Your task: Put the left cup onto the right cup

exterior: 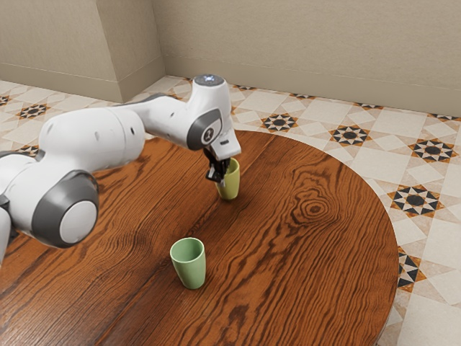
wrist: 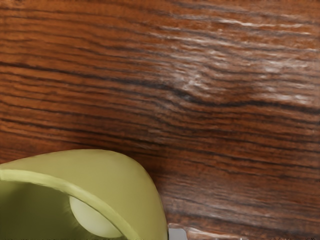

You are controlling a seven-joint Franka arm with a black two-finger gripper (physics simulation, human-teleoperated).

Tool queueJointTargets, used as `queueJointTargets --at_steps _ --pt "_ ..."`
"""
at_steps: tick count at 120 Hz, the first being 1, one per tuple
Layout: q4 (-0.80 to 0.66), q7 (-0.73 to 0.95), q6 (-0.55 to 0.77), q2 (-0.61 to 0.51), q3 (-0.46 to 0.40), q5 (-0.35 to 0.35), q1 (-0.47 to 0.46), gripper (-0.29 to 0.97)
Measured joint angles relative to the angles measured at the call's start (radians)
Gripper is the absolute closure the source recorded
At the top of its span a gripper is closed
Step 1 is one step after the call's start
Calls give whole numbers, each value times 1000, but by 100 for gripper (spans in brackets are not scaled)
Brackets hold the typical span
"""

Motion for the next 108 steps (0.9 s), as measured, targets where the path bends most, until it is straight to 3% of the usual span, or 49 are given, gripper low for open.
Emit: queueJointTargets --at_steps 108 --pt "-304 -48 -71 -362 1 -13 -52 79"
